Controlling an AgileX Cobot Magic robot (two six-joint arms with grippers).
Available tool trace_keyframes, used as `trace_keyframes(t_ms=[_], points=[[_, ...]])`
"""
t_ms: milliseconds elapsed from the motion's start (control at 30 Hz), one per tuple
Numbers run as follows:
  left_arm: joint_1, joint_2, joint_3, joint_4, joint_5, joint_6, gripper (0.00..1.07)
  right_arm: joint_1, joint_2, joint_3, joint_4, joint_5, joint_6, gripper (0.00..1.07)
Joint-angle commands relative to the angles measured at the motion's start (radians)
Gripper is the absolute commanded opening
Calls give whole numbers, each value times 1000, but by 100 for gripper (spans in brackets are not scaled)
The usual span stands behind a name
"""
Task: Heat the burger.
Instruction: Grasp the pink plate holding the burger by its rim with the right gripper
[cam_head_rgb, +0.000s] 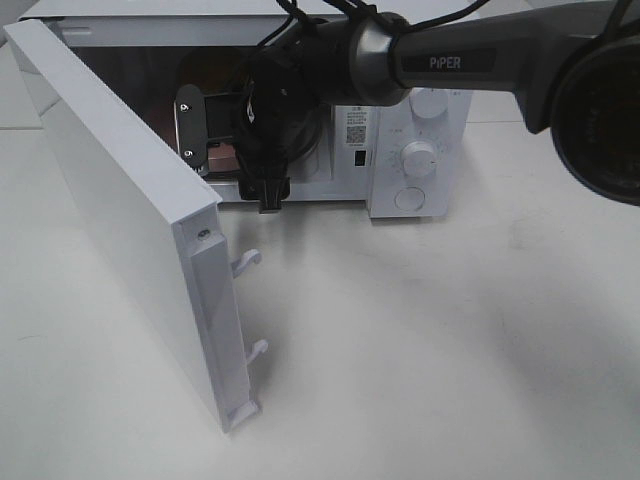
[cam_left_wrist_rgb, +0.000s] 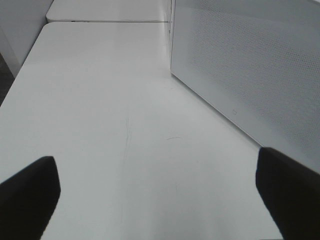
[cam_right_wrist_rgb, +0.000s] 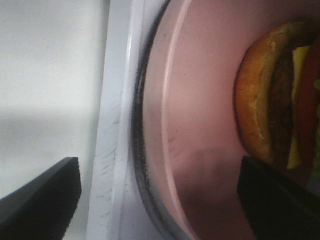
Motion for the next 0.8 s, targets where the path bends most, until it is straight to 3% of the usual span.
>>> trace_keyframes(t_ms=[33, 367, 533, 600, 667, 700, 767, 800], points=[[1, -18, 3, -3, -8, 0, 100, -4, 16, -37, 0, 22, 7, 83], [1, -18, 3, -3, -8, 0, 100, -11, 81, -146, 27, 56, 0, 81], [1, -18, 3, -3, -8, 0, 100, -11, 114, -161, 70, 57, -2, 73], [1, -18, 3, -3, -8, 0, 100, -11, 123, -161, 78, 57, -13, 67], [1, -18, 3, -2, -8, 0, 100, -11, 131, -161, 89, 51, -34, 51], [1, -18, 3, -2, -8, 0, 100, -11, 131, -161, 89, 51, -34, 51], [1, -18, 3, 0, -8, 0, 100, -11, 128, -161, 91, 42, -50, 28], [1, -18, 3, 0, -8, 0, 100, -11, 128, -161, 91, 42, -50, 28]])
